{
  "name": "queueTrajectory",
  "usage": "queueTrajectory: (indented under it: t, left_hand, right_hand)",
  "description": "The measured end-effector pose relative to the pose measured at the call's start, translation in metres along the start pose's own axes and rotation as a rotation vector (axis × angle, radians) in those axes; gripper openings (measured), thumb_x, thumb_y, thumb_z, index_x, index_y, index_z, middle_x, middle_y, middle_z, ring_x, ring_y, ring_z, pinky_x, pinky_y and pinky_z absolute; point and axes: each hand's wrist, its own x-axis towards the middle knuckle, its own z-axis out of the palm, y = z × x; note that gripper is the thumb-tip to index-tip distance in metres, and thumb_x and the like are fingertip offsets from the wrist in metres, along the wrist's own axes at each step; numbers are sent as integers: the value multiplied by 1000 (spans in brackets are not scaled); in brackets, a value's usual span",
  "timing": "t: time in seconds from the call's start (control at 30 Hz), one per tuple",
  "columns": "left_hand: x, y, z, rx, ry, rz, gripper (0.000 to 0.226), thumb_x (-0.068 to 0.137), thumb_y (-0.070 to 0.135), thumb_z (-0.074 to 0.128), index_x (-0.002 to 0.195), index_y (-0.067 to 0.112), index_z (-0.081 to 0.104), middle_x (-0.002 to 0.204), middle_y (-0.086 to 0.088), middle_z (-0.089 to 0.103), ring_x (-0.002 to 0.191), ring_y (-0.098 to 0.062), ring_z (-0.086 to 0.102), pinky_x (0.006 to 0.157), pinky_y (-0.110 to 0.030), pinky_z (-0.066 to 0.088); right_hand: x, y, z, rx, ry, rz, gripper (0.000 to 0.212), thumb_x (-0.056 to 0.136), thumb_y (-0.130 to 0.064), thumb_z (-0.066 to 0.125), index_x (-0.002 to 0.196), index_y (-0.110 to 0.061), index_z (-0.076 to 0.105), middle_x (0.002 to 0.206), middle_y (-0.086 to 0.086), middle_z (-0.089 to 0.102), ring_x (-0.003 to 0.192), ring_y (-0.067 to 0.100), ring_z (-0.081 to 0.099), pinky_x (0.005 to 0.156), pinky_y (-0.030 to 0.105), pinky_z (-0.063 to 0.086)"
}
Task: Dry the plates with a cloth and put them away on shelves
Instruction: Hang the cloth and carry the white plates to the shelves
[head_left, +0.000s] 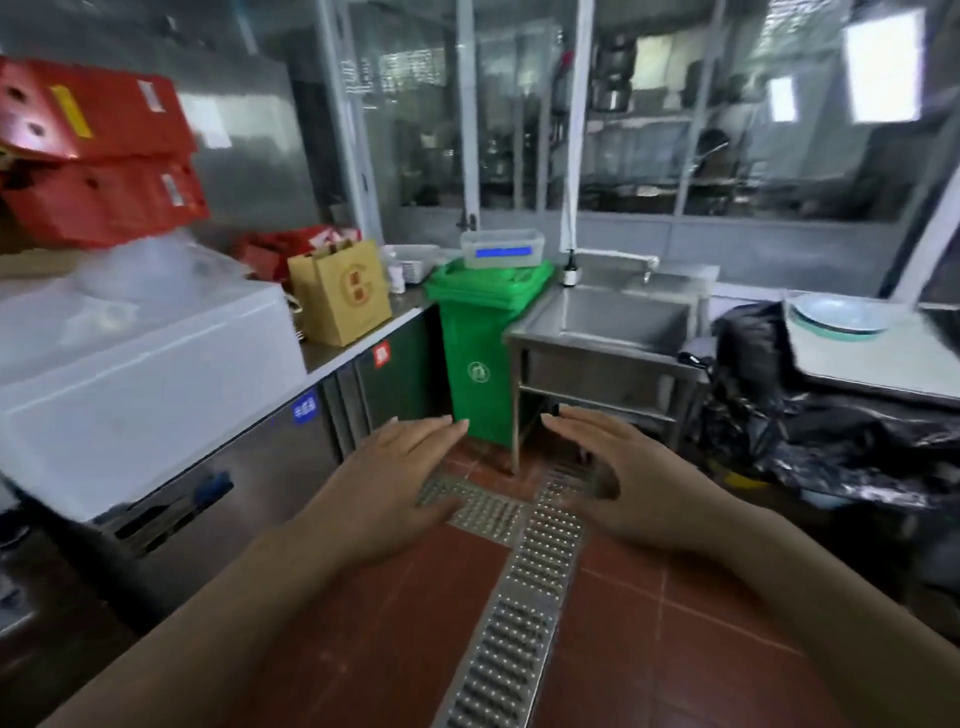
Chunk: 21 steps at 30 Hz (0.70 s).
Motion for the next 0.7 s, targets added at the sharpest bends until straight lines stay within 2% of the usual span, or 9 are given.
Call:
queueTrajectory:
  t: [0.1, 0.2, 0.3, 0.37, 0.5, 0.6, 0.7]
  left_hand:
    - [71, -19, 13, -27, -7, 152, 93, 75, 75, 15, 154, 26, 16, 159, 4, 25, 145, -12, 23, 114, -23, 1]
    - [136, -25, 27, -64, -8, 258, 97, 72, 76, 11, 154, 26, 14, 160, 4, 22, 146, -11, 19, 113, -21, -2]
    - [195, -20, 45, -106, -21, 345, 96, 72, 75, 12, 154, 26, 14, 160, 4, 23, 146, -10, 19, 115, -22, -1]
    - [234, -12, 58, -133, -25, 395, 94, 73, 73, 15, 154, 25, 16, 159, 4, 24, 146, -11, 20, 115, -22, 0]
    - [319, 15, 90, -153, -27, 466, 93, 72, 72, 13, 154, 28, 15, 159, 5, 24, 146, -10, 20, 115, -23, -1]
    - [385, 42, 118, -147, -40, 506, 93, 72, 72, 12, 154, 28, 13, 159, 4, 23, 146, -11, 20, 115, -24, -1]
    - [455, 70, 143, -155, -50, 523, 95, 71, 72, 13, 154, 26, 14, 160, 3, 23, 147, -12, 20, 116, -25, 0]
  right_hand:
    - [24, 28, -12, -34, 57, 114, 80, 86, -47, 67, 150, -42, 21, 159, -14, 19, 146, 4, 19, 119, 26, 21]
    - [42, 60, -23, -56, 96, 202, 80, 85, -48, 68, 150, -43, 21, 158, -17, 19, 145, 1, 18, 114, 14, 16]
    - [49, 96, -34, -73, 113, 297, 80, 84, -54, 66, 150, -43, 21, 157, -20, 18, 144, -1, 17, 114, 16, 20]
    - [49, 125, -39, -87, 125, 337, 80, 84, -55, 66, 150, -44, 21, 158, -19, 18, 144, -1, 17, 116, 21, 23]
    - [48, 199, -54, -95, 135, 449, 80, 85, -54, 65, 149, -47, 19, 156, -23, 16, 141, -6, 18, 112, 16, 23]
    - [49, 263, -71, -98, 153, 493, 79, 85, -54, 65, 150, -47, 20, 157, -19, 18, 144, -1, 19, 115, 22, 26]
    - [52, 331, -93, -107, 185, 524, 79, 85, -52, 66, 151, -42, 23, 157, -16, 21, 145, 1, 18, 117, 21, 22]
